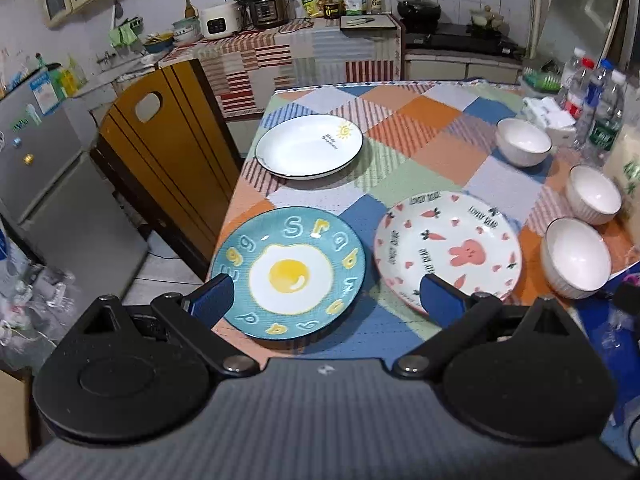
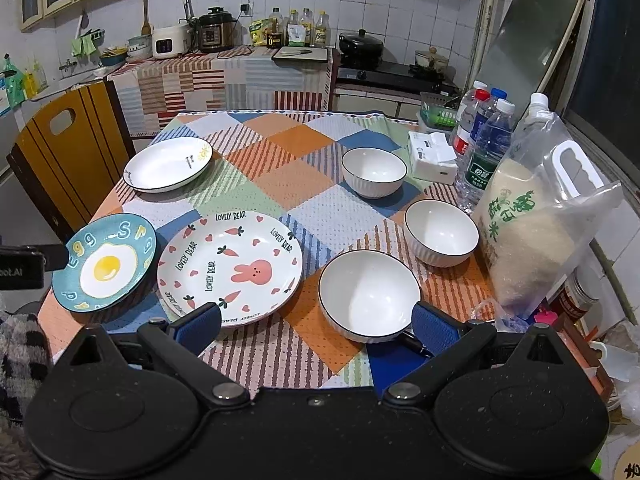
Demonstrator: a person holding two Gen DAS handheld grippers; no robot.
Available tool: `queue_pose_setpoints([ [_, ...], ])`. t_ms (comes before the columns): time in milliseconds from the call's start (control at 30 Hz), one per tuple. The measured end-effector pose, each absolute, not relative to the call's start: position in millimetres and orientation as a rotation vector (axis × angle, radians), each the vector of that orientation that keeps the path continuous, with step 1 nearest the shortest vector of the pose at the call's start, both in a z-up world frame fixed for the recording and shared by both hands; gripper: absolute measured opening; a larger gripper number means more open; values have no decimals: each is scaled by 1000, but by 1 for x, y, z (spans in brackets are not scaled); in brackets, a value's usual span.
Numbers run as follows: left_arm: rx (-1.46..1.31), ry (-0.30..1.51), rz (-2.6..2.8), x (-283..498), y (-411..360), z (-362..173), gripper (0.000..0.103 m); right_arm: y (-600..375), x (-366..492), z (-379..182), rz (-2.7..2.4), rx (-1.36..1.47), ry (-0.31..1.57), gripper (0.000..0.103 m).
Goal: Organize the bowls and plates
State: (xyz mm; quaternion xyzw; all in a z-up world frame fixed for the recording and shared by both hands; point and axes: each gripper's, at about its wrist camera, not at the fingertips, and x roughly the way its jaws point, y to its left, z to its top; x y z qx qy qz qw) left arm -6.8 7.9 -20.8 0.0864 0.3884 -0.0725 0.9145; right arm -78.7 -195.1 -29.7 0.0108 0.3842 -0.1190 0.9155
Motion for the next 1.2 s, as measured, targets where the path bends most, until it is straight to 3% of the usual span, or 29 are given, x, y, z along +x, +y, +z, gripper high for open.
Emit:
queue_pose_setpoints([
  [667,143,812,-201,-7,9,-17,100,-199,-78,-29,-244,17,768,103],
  [1067,158,720,-282,35,1,-5,101,-220,-48,-6,-82,14,448,103],
  [1200,208,739,-346,62,-8,-21,101,-230,-26,-31,15,74,542,97],
])
